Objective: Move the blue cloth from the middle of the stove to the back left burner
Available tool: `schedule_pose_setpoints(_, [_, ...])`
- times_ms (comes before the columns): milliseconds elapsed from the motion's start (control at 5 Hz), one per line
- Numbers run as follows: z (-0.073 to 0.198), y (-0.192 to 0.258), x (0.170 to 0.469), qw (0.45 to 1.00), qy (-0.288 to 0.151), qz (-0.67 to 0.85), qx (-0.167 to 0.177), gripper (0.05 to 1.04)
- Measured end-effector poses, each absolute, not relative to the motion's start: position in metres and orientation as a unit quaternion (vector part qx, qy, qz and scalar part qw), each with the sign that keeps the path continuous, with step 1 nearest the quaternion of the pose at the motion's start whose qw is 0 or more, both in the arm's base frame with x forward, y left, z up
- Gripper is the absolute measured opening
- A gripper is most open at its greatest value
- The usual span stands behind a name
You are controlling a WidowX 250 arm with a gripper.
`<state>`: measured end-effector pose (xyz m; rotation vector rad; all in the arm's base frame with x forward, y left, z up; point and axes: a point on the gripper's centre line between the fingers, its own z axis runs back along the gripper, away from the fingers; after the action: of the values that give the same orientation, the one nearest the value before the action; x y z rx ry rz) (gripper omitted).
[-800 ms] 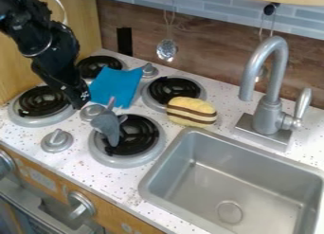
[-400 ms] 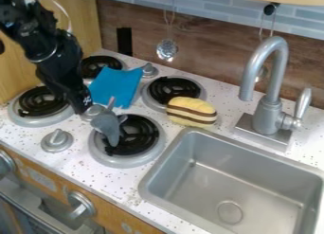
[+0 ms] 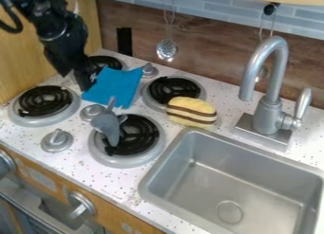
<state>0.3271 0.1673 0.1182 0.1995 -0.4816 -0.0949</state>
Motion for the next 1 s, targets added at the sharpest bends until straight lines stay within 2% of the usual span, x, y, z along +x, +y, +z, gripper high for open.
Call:
schedule_pose_setpoints(200, [0.114,0.186,0.36,0.964,-0.241,-0.012,0.107,1.01])
schedule_pose_setpoints(400, [0.099,0.195,0.395,0.965,-0.237,-0.011,0.116,1.01])
schedule_pose_setpoints(600, [0.087,0.207,0.417,0.963,-0.221,-0.075,0.132,1.01])
schedule_pose_setpoints(800, [0.076,0.212,0.424,0.96,-0.188,-0.156,0.138,1.01])
schedule_pose_setpoints(1000, [0.065,0.215,0.425,0.949,-0.157,-0.247,0.12,1.01])
